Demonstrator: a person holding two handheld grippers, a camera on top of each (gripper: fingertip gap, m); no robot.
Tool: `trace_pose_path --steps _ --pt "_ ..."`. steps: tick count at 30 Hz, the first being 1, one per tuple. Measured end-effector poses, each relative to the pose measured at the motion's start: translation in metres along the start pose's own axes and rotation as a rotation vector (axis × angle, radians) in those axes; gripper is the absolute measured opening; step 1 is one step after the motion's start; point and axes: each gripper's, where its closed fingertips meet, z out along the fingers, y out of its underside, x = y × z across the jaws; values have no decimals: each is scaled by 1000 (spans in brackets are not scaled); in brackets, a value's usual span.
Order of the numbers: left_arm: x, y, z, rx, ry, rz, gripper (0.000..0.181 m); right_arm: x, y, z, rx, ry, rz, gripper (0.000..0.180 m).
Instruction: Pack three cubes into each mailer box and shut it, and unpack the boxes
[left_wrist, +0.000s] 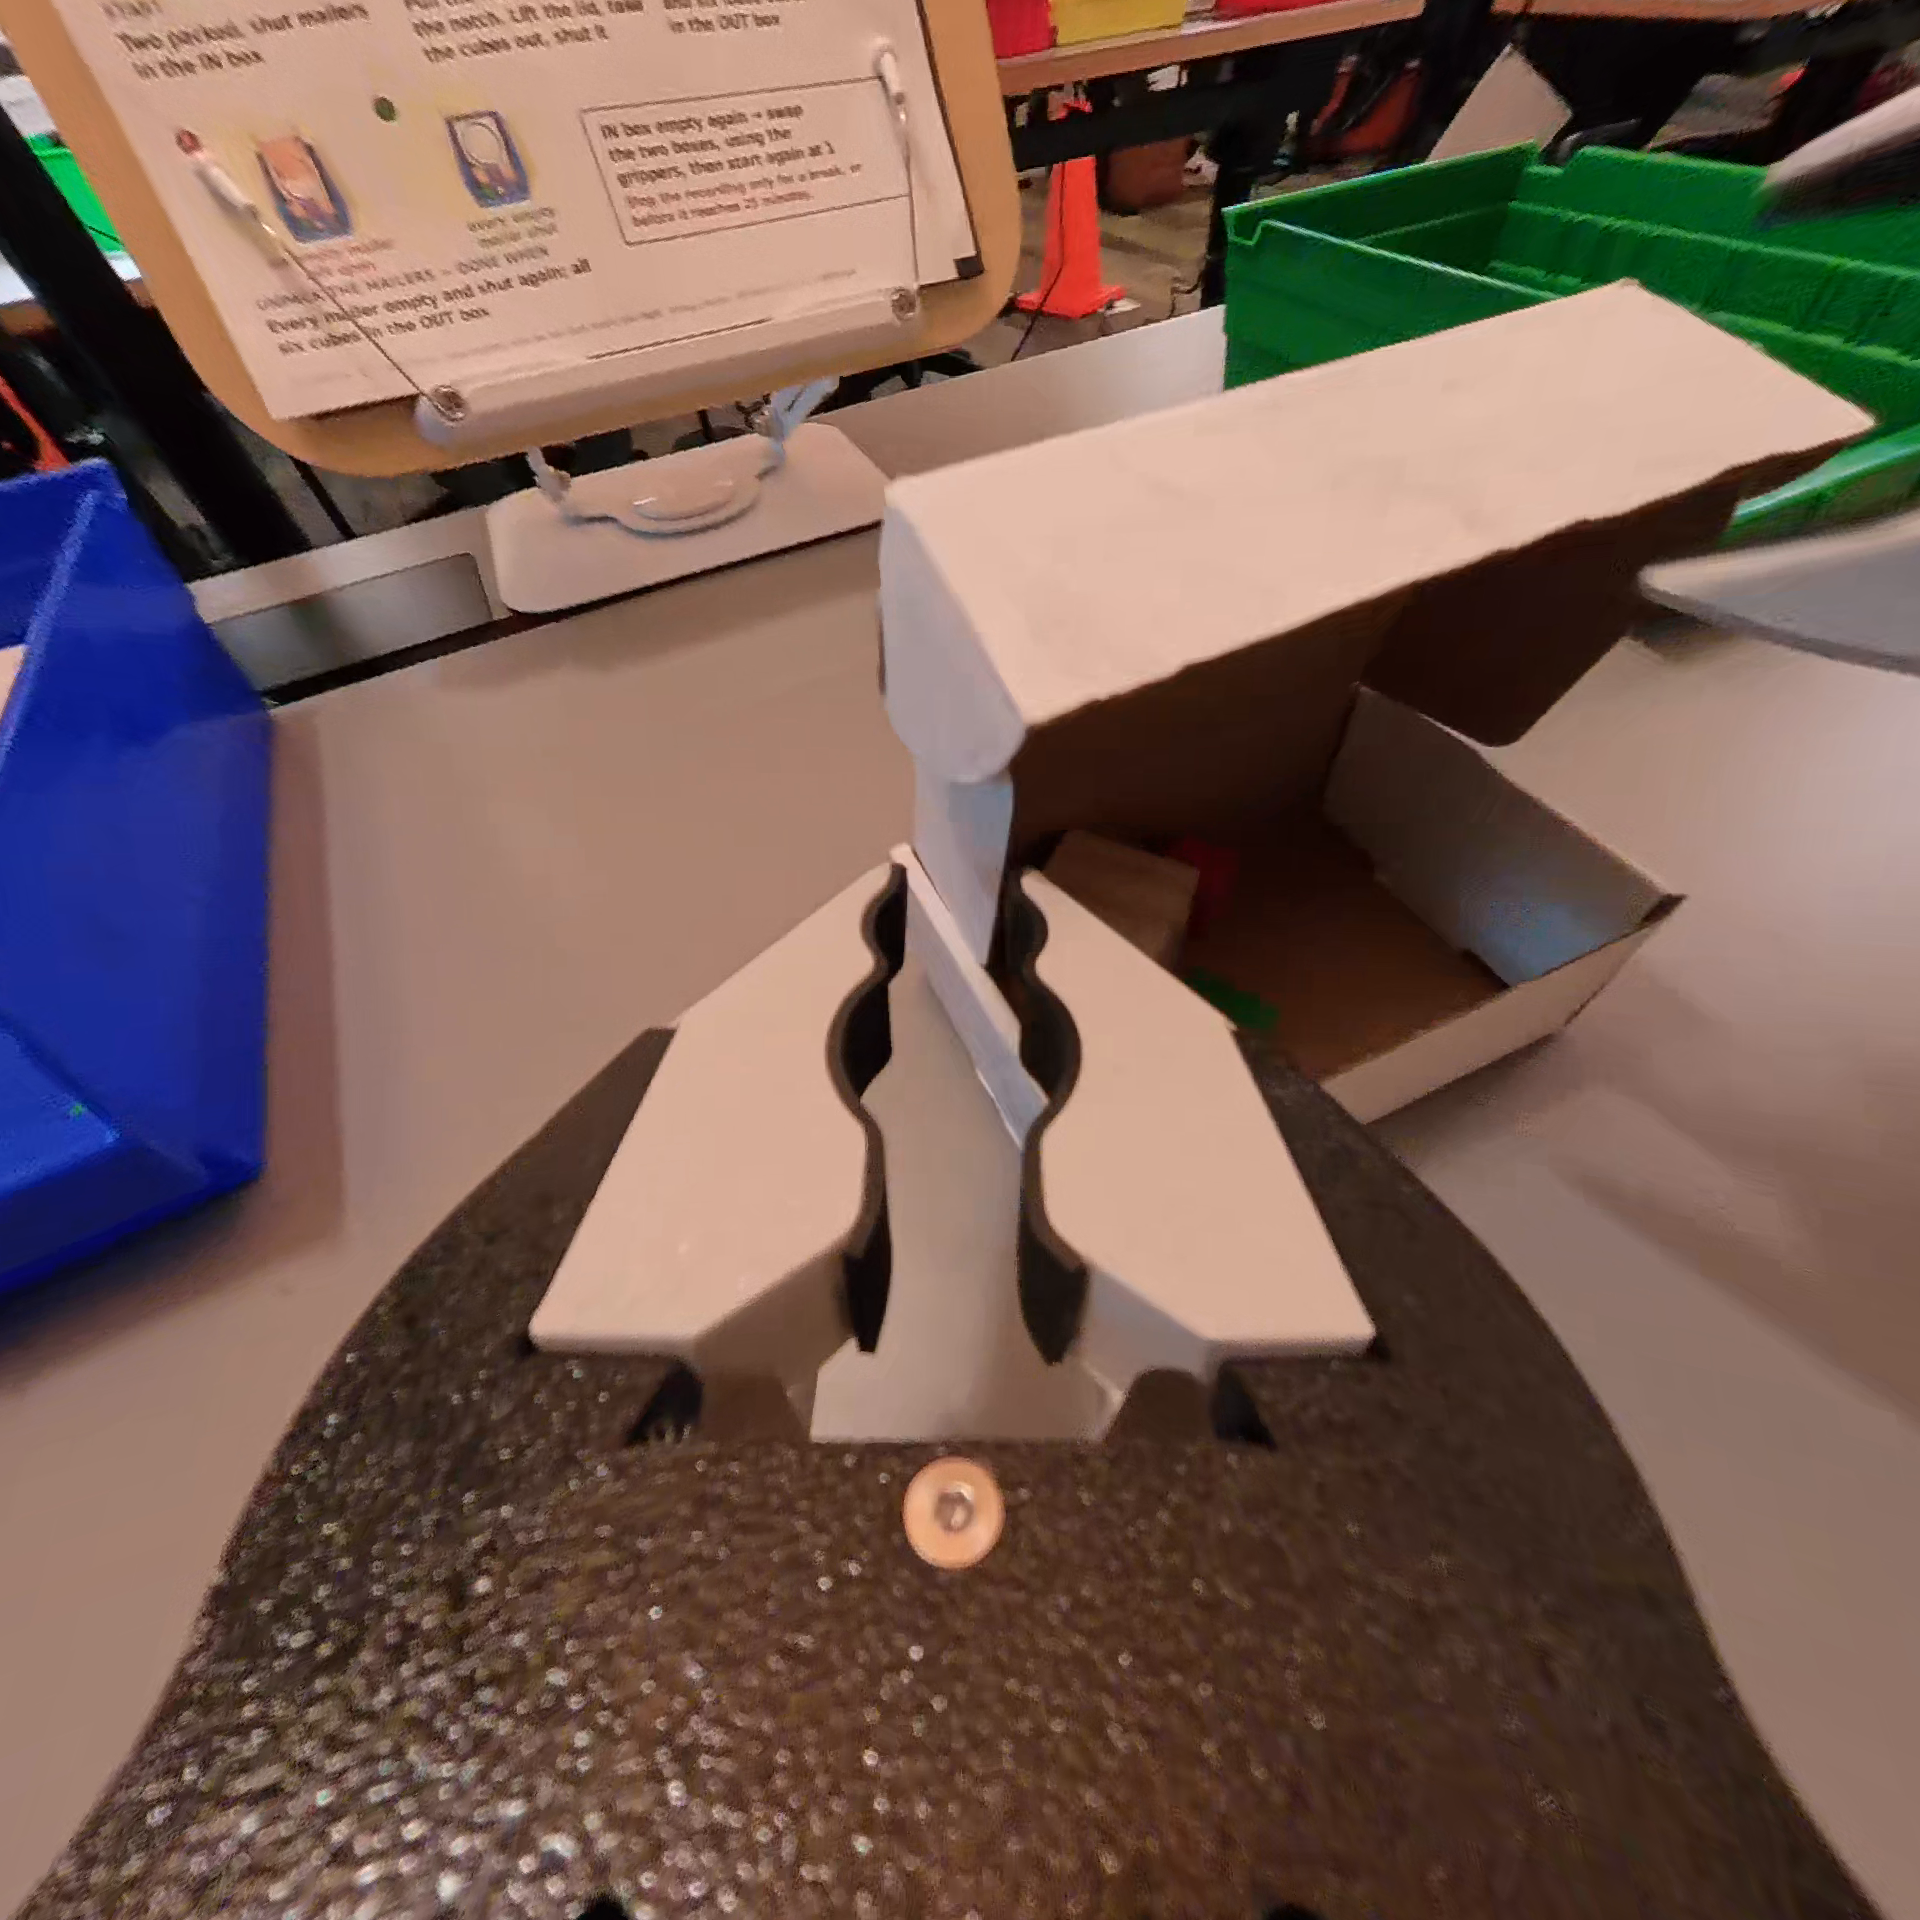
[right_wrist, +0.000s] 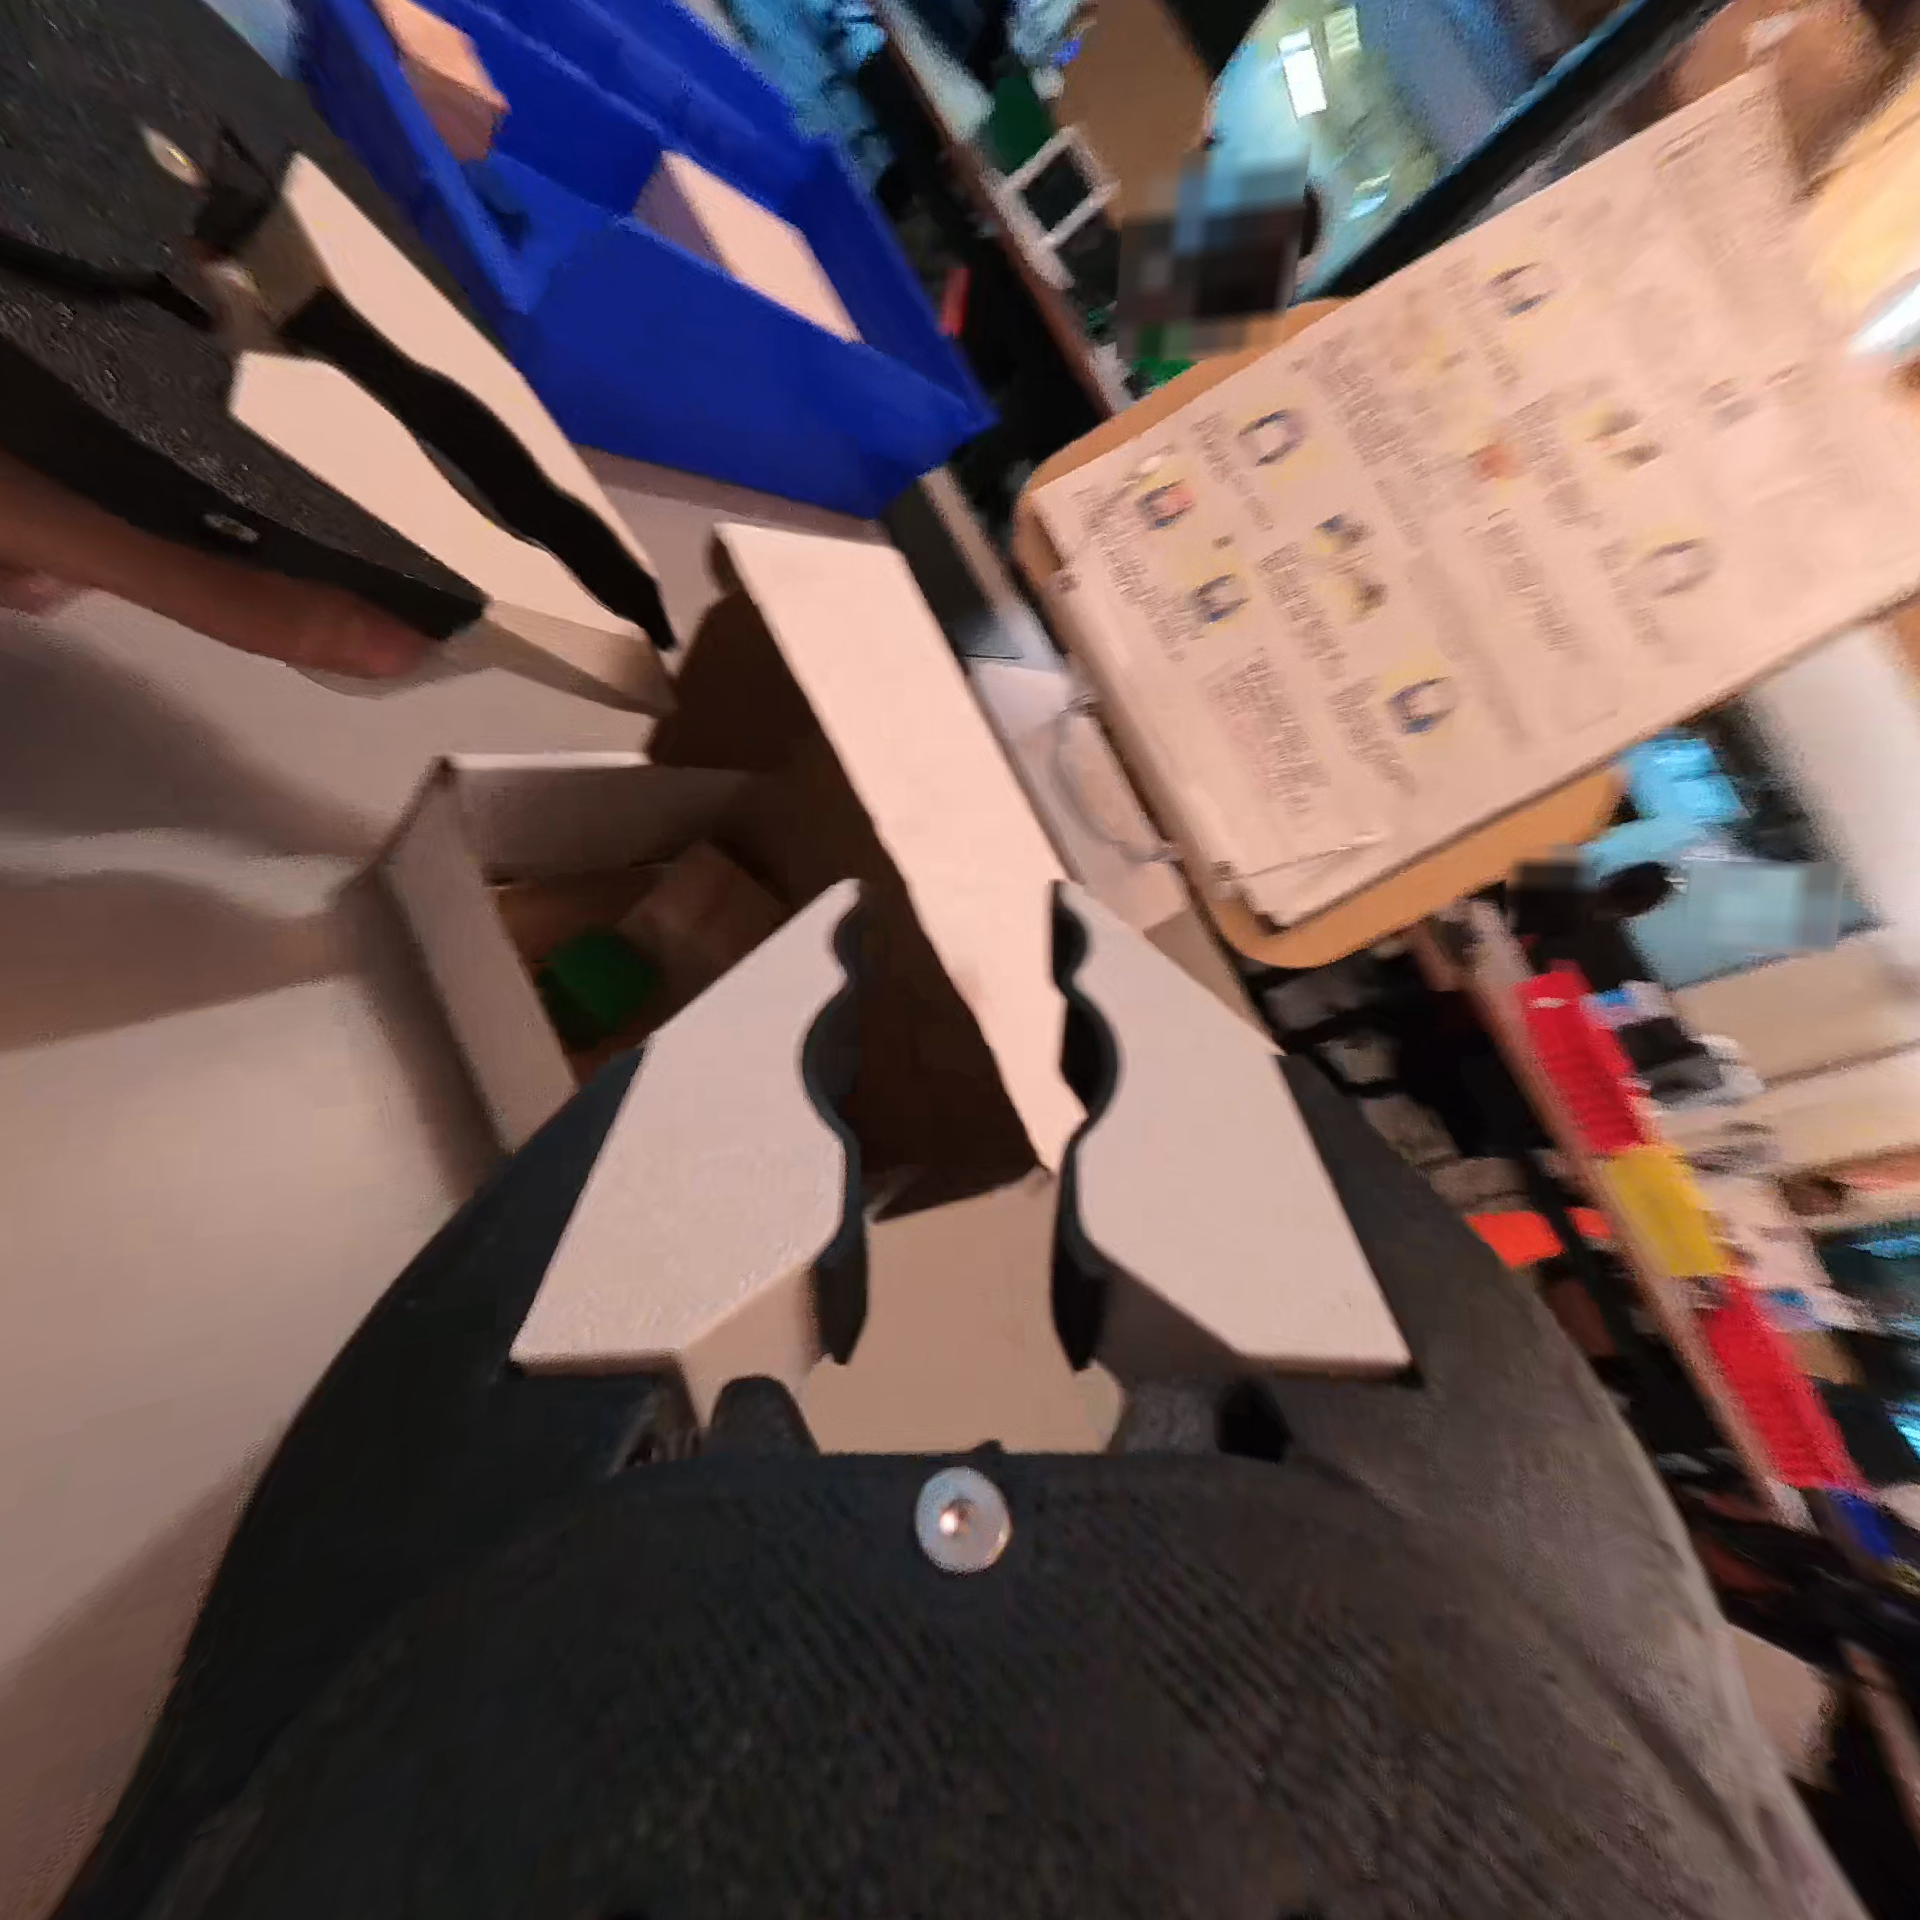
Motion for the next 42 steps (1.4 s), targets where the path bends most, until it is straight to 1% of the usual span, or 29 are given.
trace_pose_path --steps 1,3,5,7,8,10,11,12,15,17,20,22,24,27,29,32,33,35,38,42 --pt "-2 -2 1 -2 -3 5 17 4 2 -7 -5 59 -23 45" --pt "2 -3 4 -19 16 -2 16 3 11 -19 -22 154 -14 60" --pt "7 -4 7 -19 23 7 16 -3 33 -24 -72 209 126 58" --pt "6 -6 8 -3 -15 41 12 -6 62 -23 -129 246 332 49" --pt "6 -8 9 7 -32 50 9 -6 70 -21 -132 236 432 45" --pt "7 -12 9 23 -51 51 6 -1 73 -15 -69 201 614 27" --pt "7 -12 10 24 -60 54 6 2 74 -11 -49 188 665 20" --pt "6 -12 10 24 -67 56 5 5 78 -8 -61 190 685 16" --pt "5 -11 10 30 -75 51 3 13 90 5 -108 215 678 15" --pt "5 -11 10 39 -77 40 3 15 84 12 -74 200 679 6" --pt "6 -8 10 42 -74 2 5 18 82 15 -63 233 694 3" --pt "8 -7 10 51 -75 -31 6 17 78 16 -33 260 738 4" --pt "8 -7 9 62 -89 -54 6 14 77 15 -29 294 731 4" --pt "8 -4 8 64 -123 -21 6 10 77 15 -20 302 754 4" --pt "8 -2 4 63 -132 -1 5 7 78 13 9 267 834 5" --pt "10 -3 1 61 -129 -27 6 7 75 11 78 185 1026 8" --pt "10 -4 1 55 -131 -24 6 8 76 13 70 184 1012 8" --pt "11 -4 4 43 -137 -15 7 7 81 17 10 210 888 7" --pt "12 -1 4 33 -153 -1 7 5 79 21 14 213 875 8" --pt "12 11 -5 20 -170 53 5 0 89 20 -56 188 735 4"
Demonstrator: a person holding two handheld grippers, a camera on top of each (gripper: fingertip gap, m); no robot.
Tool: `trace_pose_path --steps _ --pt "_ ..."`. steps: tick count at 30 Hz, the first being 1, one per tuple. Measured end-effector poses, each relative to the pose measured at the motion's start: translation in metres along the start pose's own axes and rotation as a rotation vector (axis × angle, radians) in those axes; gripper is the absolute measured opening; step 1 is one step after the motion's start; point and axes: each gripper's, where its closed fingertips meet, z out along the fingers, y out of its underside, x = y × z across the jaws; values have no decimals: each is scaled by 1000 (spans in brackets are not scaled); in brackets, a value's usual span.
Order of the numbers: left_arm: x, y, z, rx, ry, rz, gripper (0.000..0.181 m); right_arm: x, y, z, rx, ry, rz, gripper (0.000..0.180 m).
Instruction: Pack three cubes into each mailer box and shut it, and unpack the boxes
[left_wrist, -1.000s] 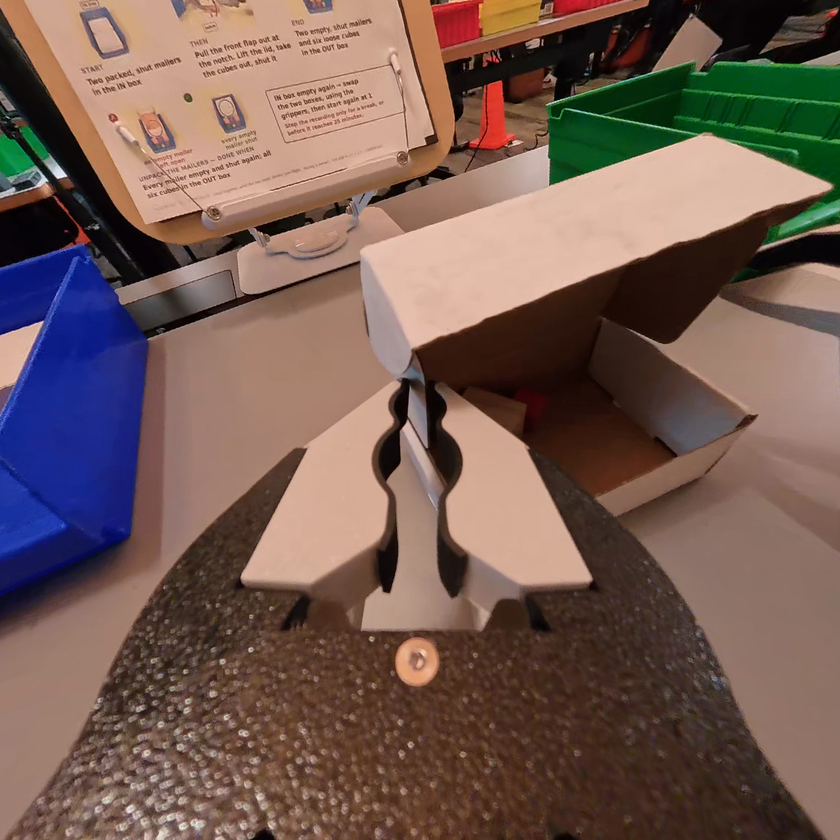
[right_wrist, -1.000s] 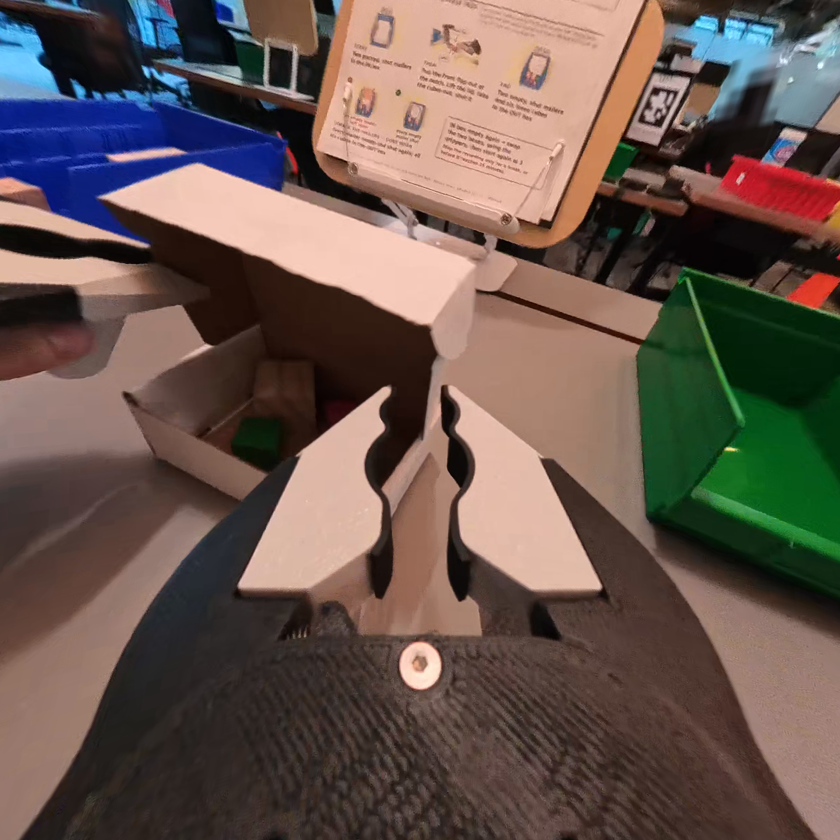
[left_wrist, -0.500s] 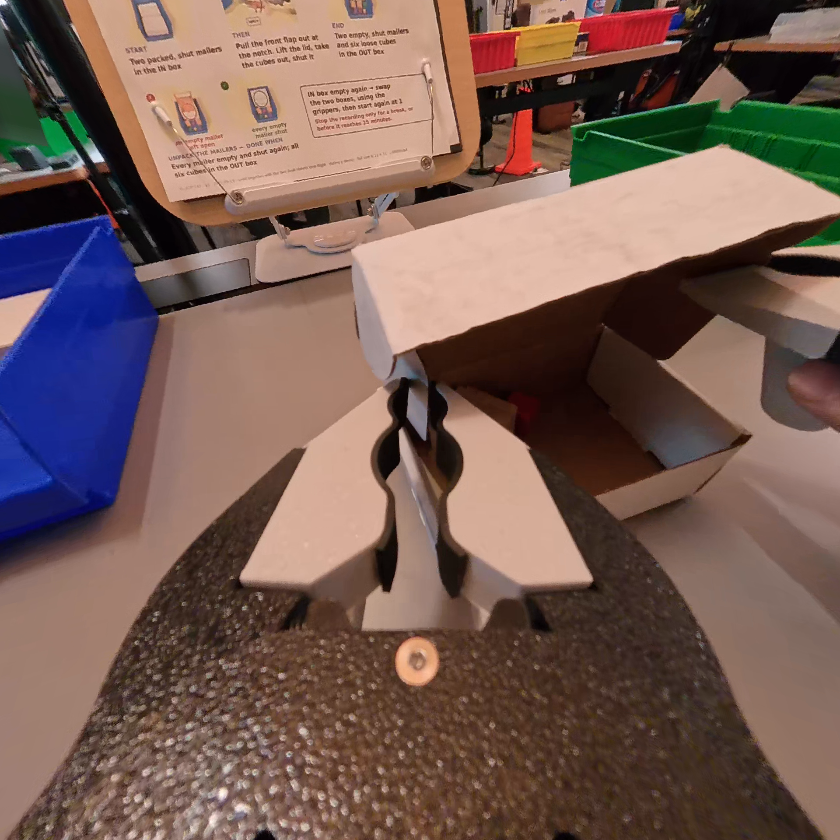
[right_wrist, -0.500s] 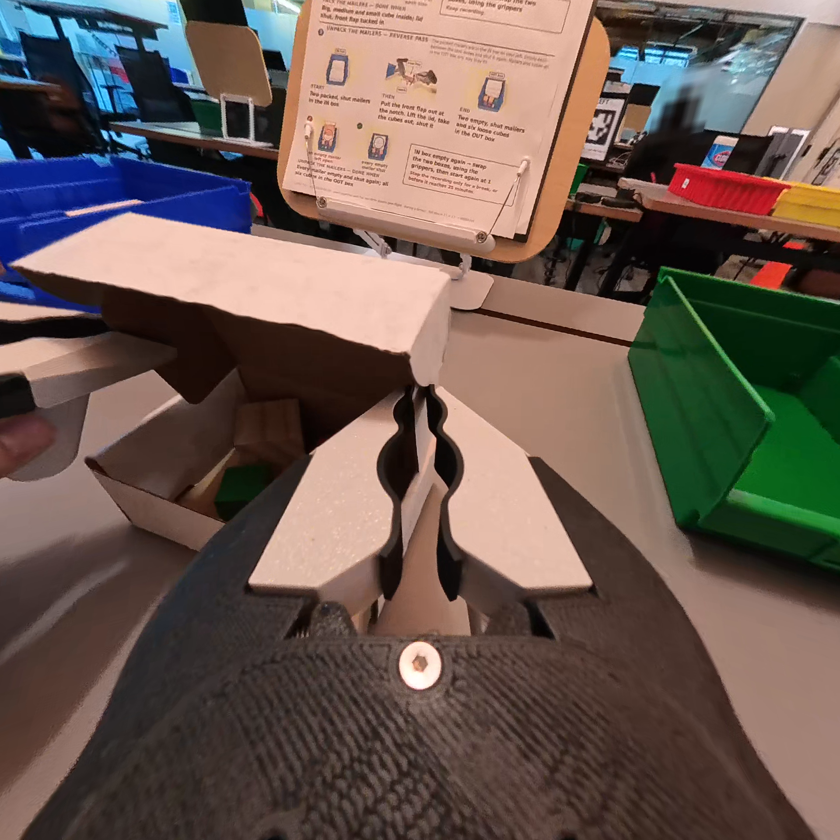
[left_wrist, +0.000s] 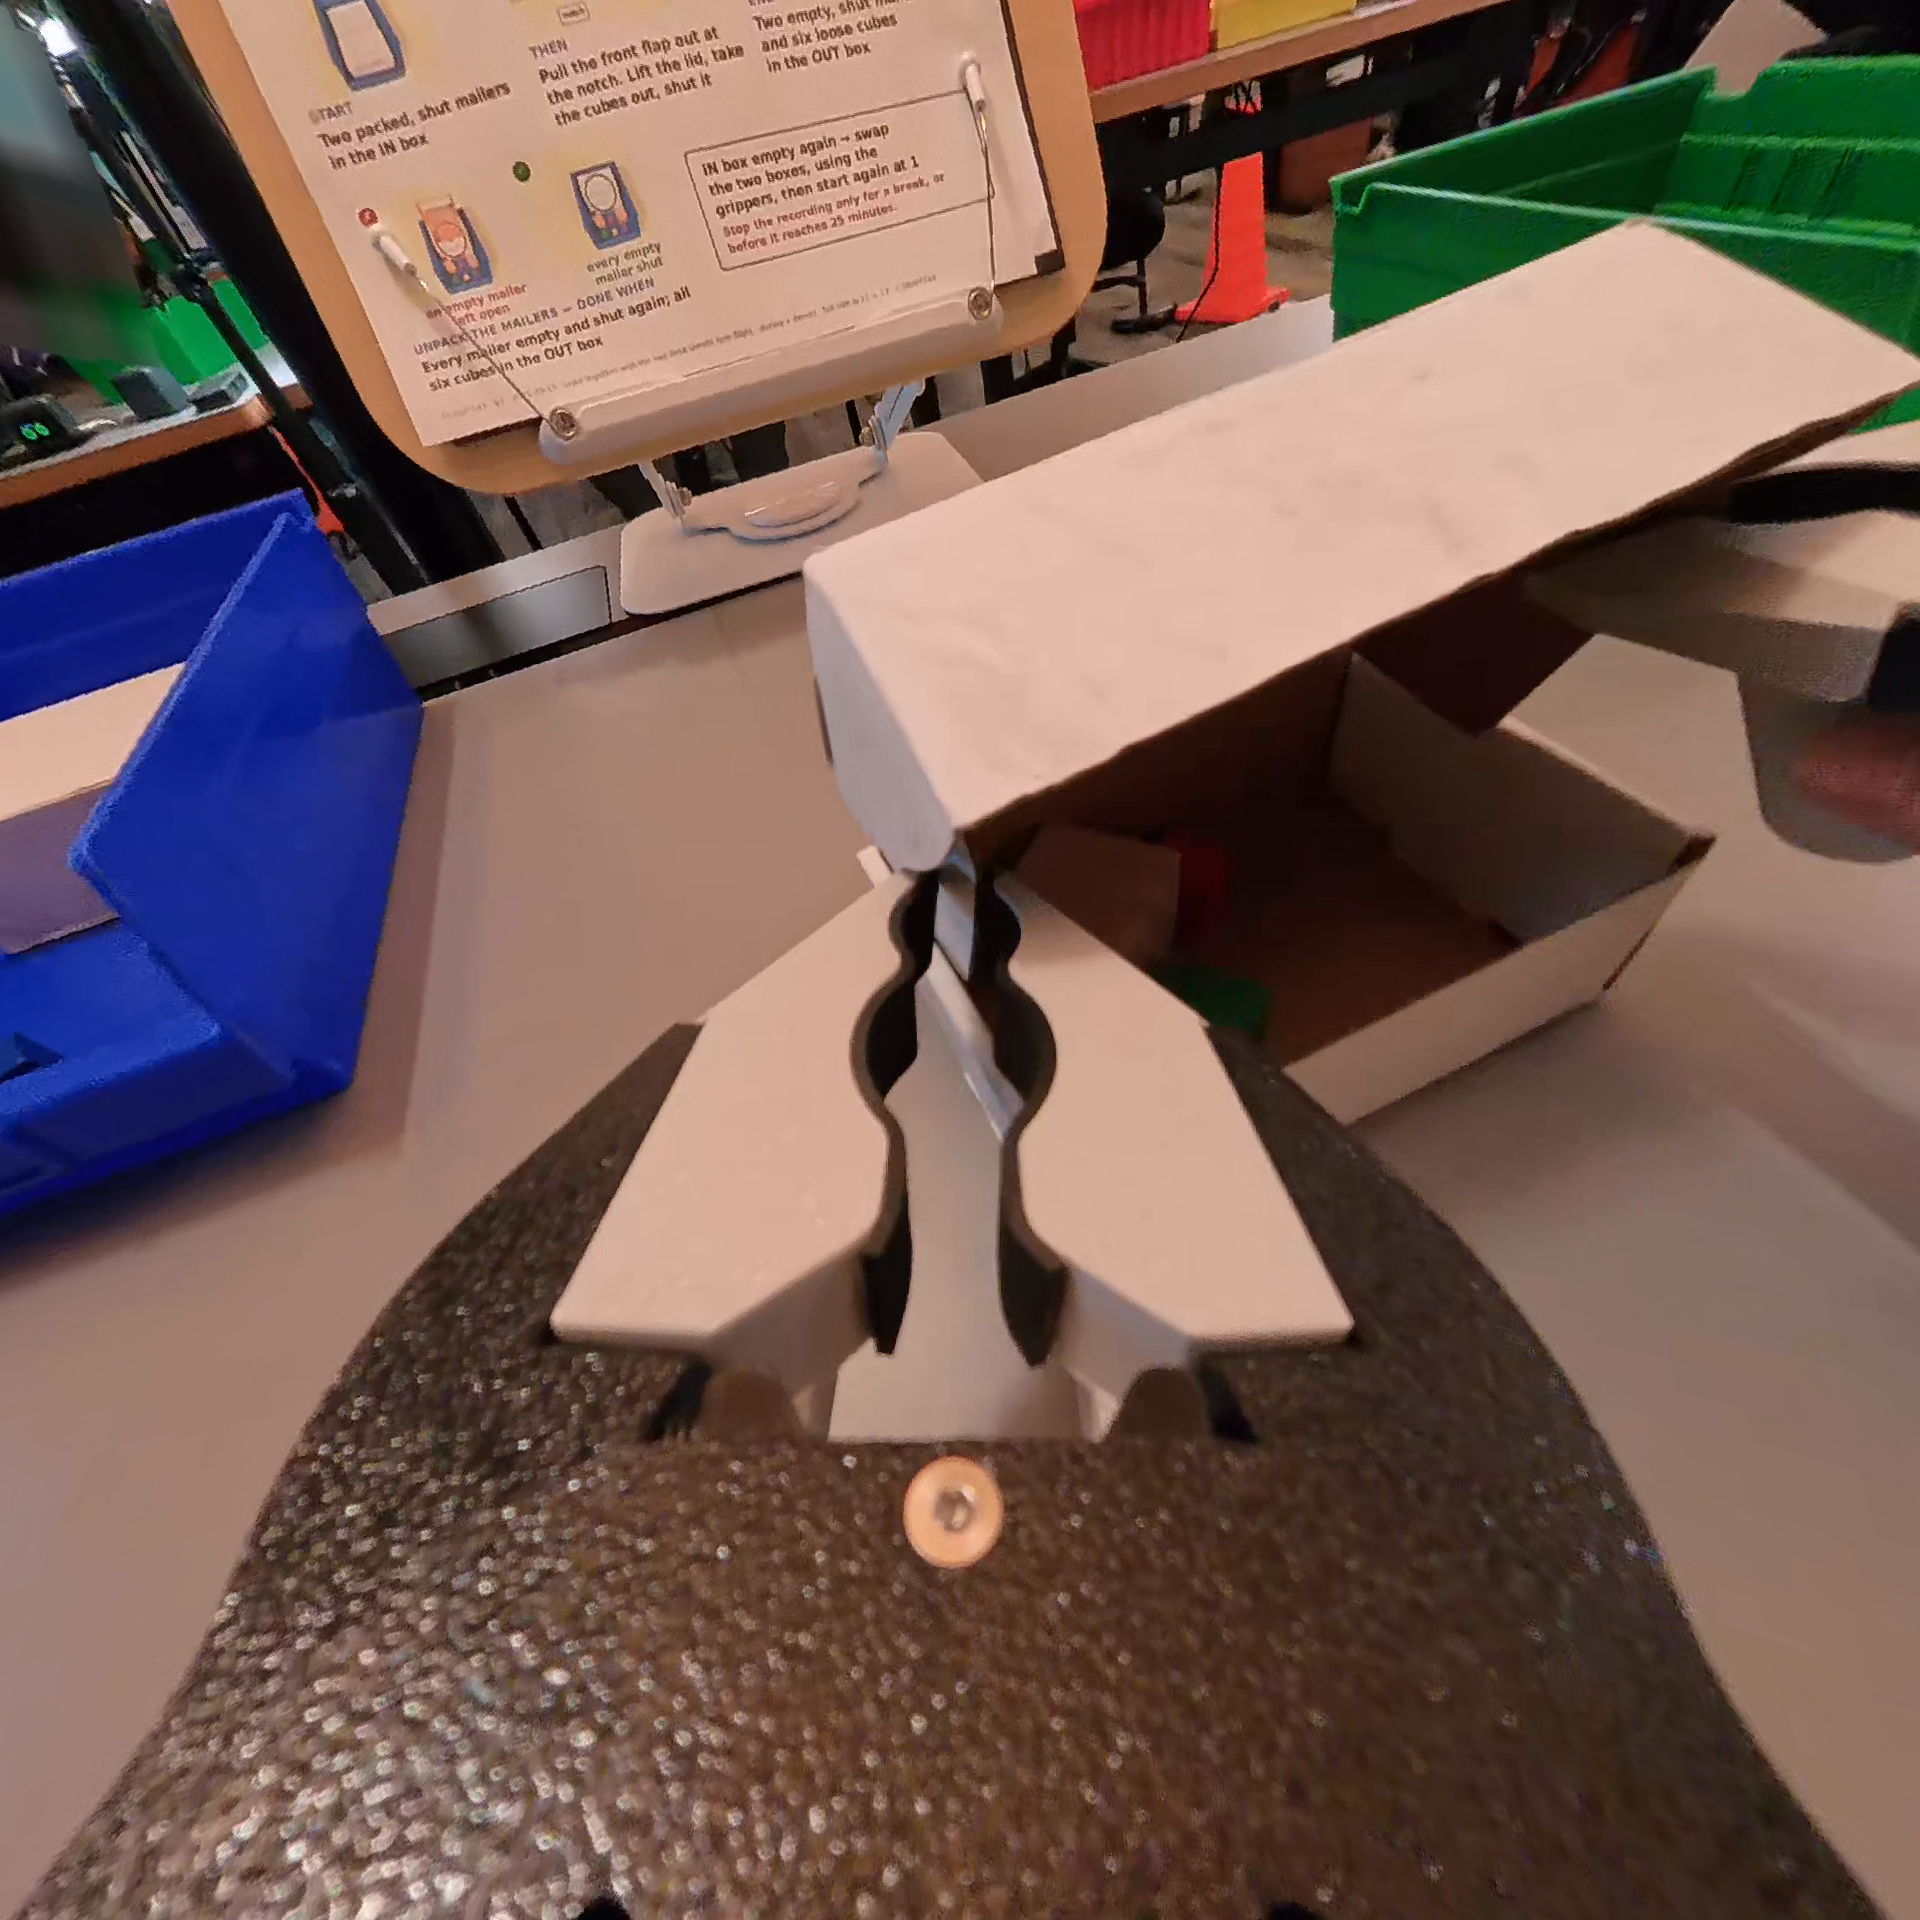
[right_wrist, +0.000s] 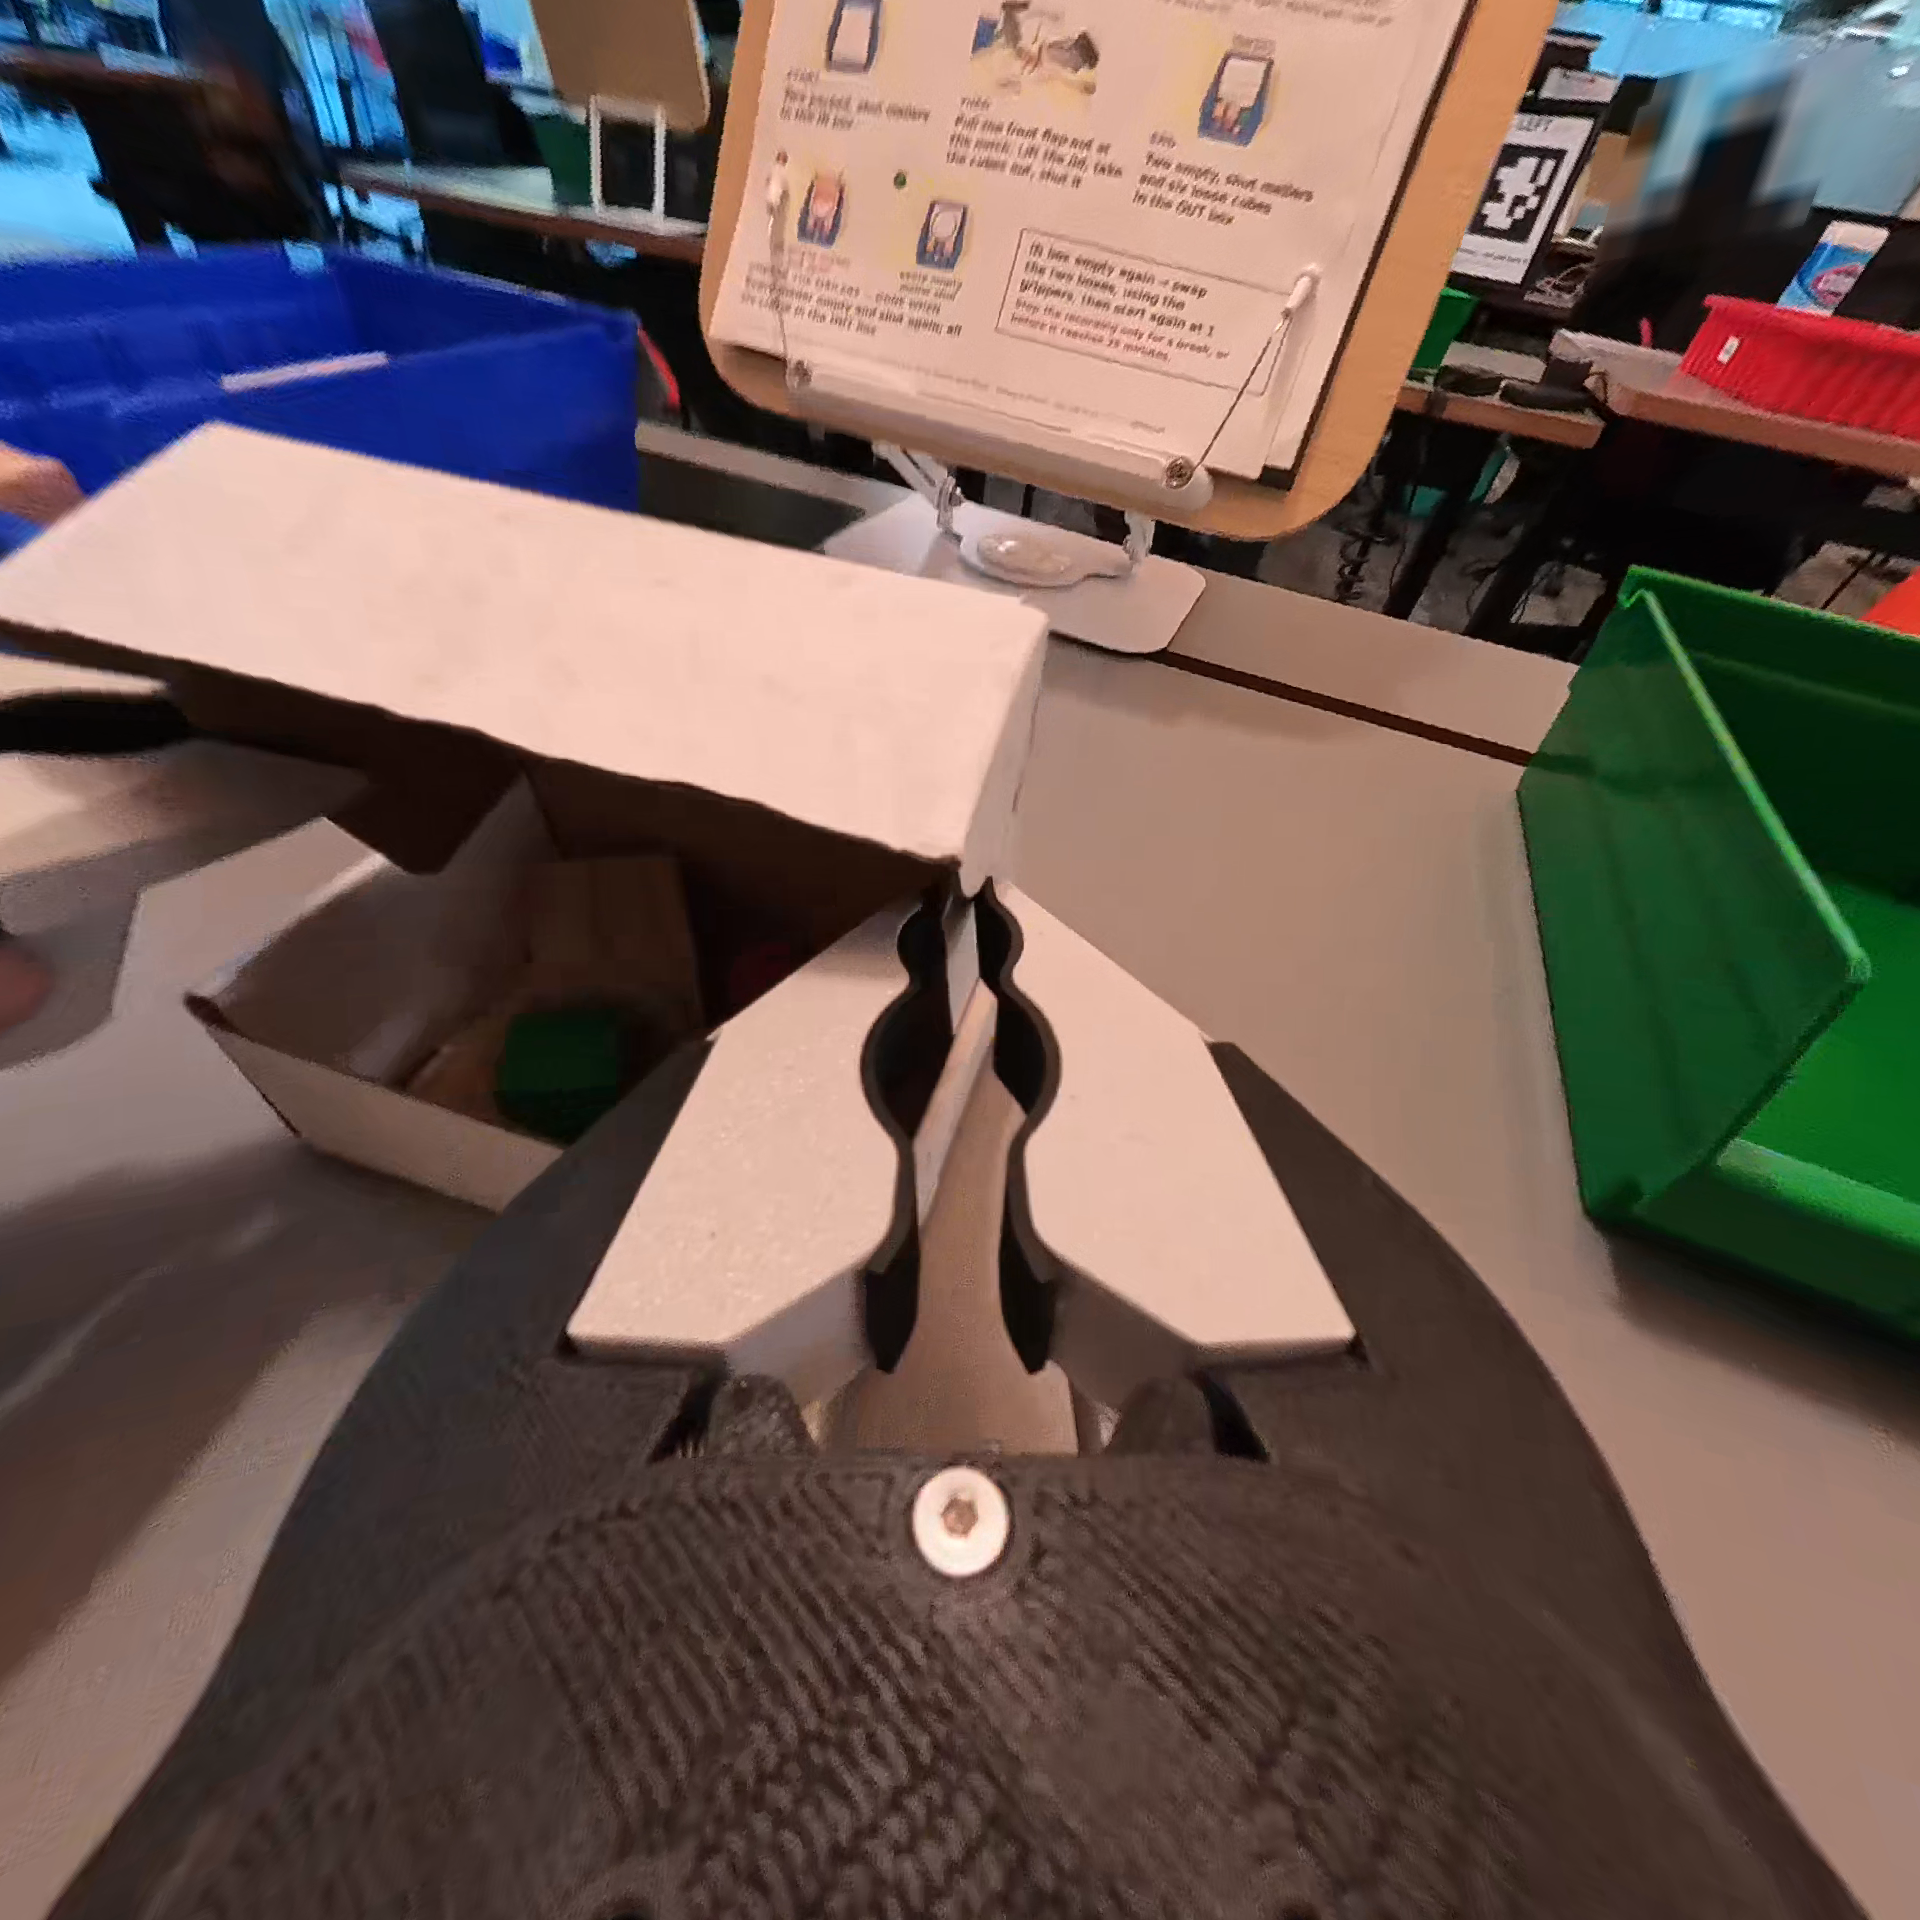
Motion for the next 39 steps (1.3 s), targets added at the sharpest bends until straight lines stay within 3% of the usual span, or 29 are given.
trace_pose_path --steps 9,13,16,20,22,24,26,27,33,39 --pt "15 33 -11 -75 12 76 4 -9 35 -11 -88 -17 -163 7" --pt "18 39 -19 -83 60 52 10 12 32 -30 -69 140 -300 61" --pt "16 43 -29 -72 54 85 19 17 17 -49 11 248 -519 89" --pt "9 38 -34 -29 6 150 26 -25 -12 -55 253 289 -1088 67" --pt "8 35 -33 -9 -16 199 31 -46 -2 -43 255 229 -1265 57" --pt "10 34 -32 5 -36 258 40 -50 5 -33 221 205 -1285 48" --pt "14 31 -34 38 -48 319 41 -46 1 -32 213 240 -1274 16" --pt "17 28 -36 69 -53 352 40 -44 -2 -33 212 244 -1268 11" --pt "24 21 -46 152 -126 521 33 -48 -5 -47 101 114 -1161 2" --pt "21 24 -54 153 -137 474 31 -55 17 -57 -62 -38 -1133 2"
